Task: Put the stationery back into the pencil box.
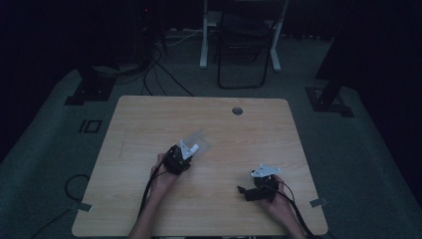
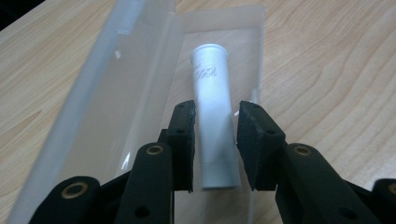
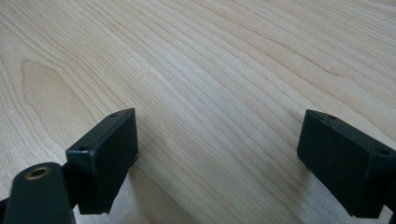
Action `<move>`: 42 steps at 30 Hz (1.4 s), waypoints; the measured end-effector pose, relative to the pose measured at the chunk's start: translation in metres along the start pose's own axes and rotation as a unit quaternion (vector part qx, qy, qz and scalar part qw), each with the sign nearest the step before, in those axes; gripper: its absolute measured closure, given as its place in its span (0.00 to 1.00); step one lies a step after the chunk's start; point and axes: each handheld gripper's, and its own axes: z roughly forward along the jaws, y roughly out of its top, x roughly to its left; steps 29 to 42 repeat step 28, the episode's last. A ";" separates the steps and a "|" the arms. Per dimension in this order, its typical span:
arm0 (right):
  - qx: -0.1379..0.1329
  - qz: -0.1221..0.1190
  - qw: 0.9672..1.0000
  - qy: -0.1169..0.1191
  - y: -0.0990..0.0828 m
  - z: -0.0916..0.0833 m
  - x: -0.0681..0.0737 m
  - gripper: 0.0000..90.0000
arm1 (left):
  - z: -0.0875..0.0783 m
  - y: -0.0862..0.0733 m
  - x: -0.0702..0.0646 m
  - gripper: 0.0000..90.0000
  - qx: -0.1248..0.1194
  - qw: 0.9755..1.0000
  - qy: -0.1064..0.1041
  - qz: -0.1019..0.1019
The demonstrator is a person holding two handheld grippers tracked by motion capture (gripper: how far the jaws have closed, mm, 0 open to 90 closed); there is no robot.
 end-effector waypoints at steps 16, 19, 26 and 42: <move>0.000 0.000 1.000 0.000 0.000 0.000 0.000 0.14 | -0.025 -0.003 -0.012 0.70 -0.049 0.998 -0.025 -0.011; 0.000 0.000 1.000 0.000 0.000 0.000 0.000 0.14 | -0.028 -0.006 -0.016 0.68 -0.055 0.998 -0.041 -0.013; 0.000 0.000 1.000 0.000 0.000 0.000 0.000 0.14 | -0.034 -0.017 -0.024 0.66 -0.063 0.995 -0.077 -0.032; 0.000 0.000 1.000 0.000 0.000 0.000 0.000 0.14 | -0.035 -0.016 -0.027 0.65 -0.061 0.994 -0.085 -0.024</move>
